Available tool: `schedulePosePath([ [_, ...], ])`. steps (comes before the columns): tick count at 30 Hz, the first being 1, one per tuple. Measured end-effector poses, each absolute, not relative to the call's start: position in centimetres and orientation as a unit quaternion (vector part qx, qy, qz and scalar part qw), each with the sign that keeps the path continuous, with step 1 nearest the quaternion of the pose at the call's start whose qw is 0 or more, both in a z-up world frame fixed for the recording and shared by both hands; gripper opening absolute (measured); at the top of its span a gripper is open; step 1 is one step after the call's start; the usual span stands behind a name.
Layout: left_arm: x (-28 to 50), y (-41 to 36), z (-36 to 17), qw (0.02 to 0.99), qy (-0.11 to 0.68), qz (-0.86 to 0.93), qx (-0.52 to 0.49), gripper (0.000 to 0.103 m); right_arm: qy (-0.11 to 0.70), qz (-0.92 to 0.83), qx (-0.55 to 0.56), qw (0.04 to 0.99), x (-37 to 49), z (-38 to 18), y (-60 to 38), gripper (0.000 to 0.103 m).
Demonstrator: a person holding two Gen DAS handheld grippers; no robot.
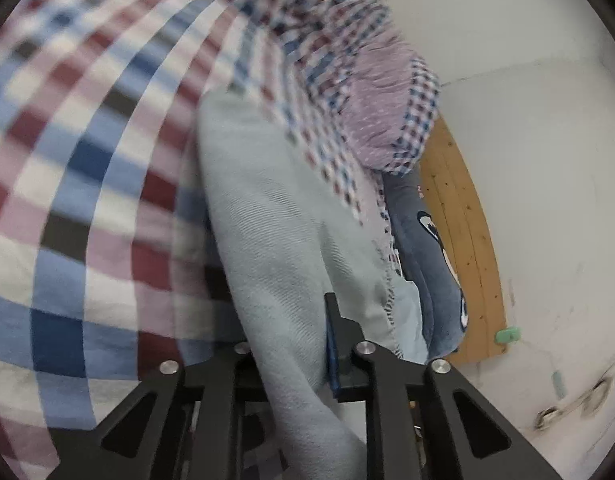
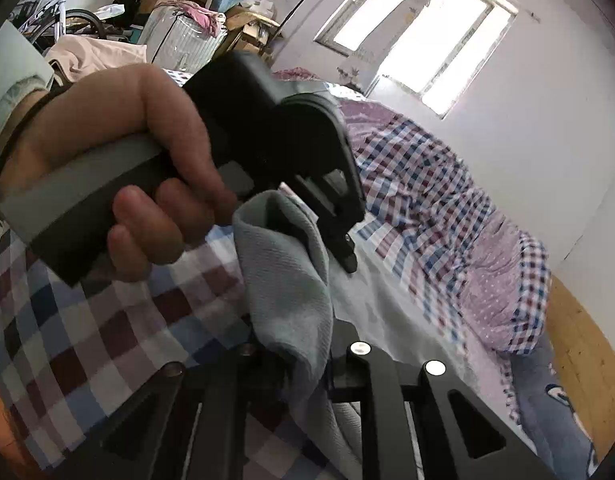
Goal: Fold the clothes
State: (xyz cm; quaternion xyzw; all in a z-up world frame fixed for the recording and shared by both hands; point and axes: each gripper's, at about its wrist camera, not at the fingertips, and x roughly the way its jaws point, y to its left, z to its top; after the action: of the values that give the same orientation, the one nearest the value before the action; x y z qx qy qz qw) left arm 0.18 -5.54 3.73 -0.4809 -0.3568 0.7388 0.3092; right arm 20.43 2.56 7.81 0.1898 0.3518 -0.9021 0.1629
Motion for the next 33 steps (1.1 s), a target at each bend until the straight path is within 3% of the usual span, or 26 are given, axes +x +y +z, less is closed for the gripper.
schedulePosePath([
  [10, 2.4, -9.9, 10.1, 0.306, -0.339, 0.787, -0.415, 0.012, 0.378, -0.898, 0.123, 0.187, 22.5, 10.8, -3.4, 0.012],
  [21, 9.4, -24.0, 13.3, 0.246, -0.336, 0.834, -0.363, 0.012, 0.345, -0.888, 0.088, 0.29, 26.6, 13.8, -14.6, 0.012],
  [26, 10.6, -29.1, 9.9, 0.194, -0.347, 0.82, -0.412, 0.016, 0.337, -0.875, 0.143, 0.317, 26.8, 12.4, -18.9, 0.014],
  [30, 11.3, -30.8, 6.2, 0.165, -0.366, 0.796, -0.453, 0.019, 0.334, -0.855, 0.204, 0.34, 26.9, 10.8, -19.5, 0.022],
  [33, 12.6, -31.3, 5.8, 0.151, -0.362, 0.801, -0.453, 0.028, 0.306, -0.85, 0.23, 0.363, 27.4, 10.7, -17.7, 0.031],
])
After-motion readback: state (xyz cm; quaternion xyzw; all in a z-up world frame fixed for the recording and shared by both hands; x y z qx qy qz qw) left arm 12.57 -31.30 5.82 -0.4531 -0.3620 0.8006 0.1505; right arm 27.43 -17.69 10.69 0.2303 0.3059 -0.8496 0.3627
